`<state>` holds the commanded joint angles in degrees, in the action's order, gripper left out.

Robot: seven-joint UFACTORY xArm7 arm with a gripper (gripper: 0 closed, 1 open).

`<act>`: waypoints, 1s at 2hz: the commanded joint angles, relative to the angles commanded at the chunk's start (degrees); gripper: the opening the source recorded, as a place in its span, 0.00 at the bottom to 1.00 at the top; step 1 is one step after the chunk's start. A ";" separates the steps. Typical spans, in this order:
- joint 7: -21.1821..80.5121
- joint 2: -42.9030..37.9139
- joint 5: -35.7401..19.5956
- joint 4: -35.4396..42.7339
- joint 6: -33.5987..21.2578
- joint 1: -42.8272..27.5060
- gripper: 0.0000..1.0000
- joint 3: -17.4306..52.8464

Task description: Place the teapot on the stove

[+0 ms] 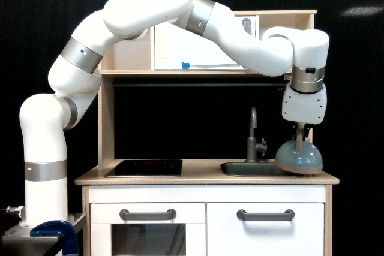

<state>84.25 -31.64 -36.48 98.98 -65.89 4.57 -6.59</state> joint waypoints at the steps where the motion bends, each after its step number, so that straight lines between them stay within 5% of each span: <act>1: 3.19 15.88 -2.29 -19.58 2.43 2.83 0.00 -1.82; 2: 7.62 35.22 -7.05 -43.51 5.39 3.03 0.00 -2.12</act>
<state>91.88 3.58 -43.53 55.47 -60.50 7.60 -8.71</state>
